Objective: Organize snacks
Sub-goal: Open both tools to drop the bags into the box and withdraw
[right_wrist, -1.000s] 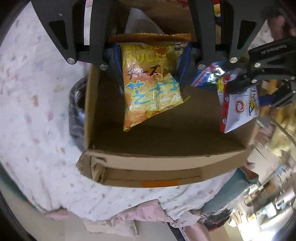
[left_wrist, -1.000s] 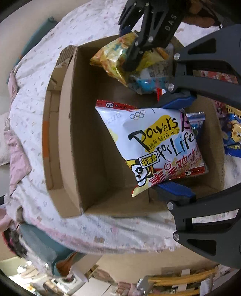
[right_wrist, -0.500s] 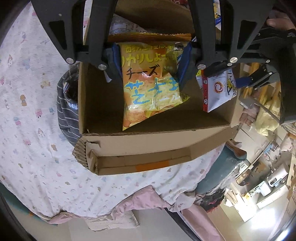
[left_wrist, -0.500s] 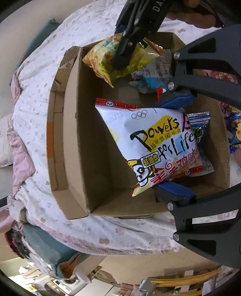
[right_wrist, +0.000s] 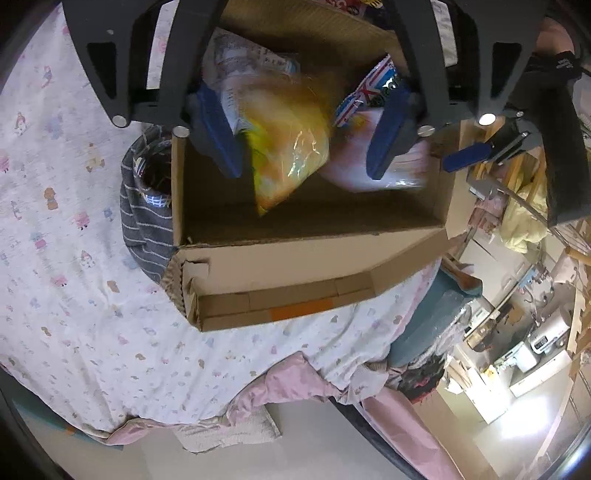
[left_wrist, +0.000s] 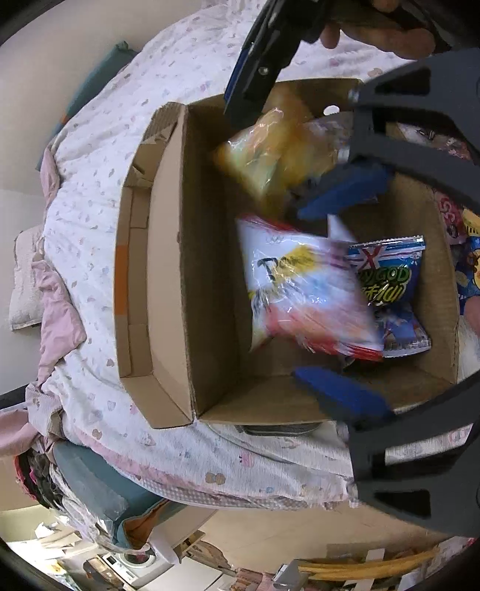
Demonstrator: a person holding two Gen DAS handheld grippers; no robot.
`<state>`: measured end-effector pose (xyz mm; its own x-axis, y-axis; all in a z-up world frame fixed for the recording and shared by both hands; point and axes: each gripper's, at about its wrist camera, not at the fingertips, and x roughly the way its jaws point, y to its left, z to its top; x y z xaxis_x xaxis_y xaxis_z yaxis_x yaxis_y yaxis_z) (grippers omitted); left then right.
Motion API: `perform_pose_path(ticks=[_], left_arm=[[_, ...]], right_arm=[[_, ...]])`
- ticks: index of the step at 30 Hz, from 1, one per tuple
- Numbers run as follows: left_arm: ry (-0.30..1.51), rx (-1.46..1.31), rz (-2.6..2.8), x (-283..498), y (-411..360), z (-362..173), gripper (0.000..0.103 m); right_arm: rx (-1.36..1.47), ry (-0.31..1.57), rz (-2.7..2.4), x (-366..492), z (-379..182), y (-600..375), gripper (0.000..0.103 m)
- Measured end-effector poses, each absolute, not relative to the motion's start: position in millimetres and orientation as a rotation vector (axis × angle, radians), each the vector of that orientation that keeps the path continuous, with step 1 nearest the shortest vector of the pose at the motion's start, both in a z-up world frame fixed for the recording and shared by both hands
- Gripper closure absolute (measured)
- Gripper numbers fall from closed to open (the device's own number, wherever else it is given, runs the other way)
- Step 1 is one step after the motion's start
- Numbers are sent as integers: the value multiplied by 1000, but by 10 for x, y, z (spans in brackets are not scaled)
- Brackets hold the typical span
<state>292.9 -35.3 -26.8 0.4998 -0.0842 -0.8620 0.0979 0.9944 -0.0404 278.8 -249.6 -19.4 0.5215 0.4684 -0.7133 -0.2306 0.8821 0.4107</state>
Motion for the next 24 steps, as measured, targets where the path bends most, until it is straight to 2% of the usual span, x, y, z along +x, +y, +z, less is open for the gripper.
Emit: perform_pose_path(ticks=[1,4,24], left_arm=[[1032,13,-110,2920,-349,-255,6],[1033,5,-116,2914,-352,-237,2],[1032,-49,-88,2781,-209,-165,2]], right_arm=[[284,931,428,2790,-181,-2503,16],[282,918,430,2790,-152,-2508,8],[273,907,420,2638,-42,-2506,8]])
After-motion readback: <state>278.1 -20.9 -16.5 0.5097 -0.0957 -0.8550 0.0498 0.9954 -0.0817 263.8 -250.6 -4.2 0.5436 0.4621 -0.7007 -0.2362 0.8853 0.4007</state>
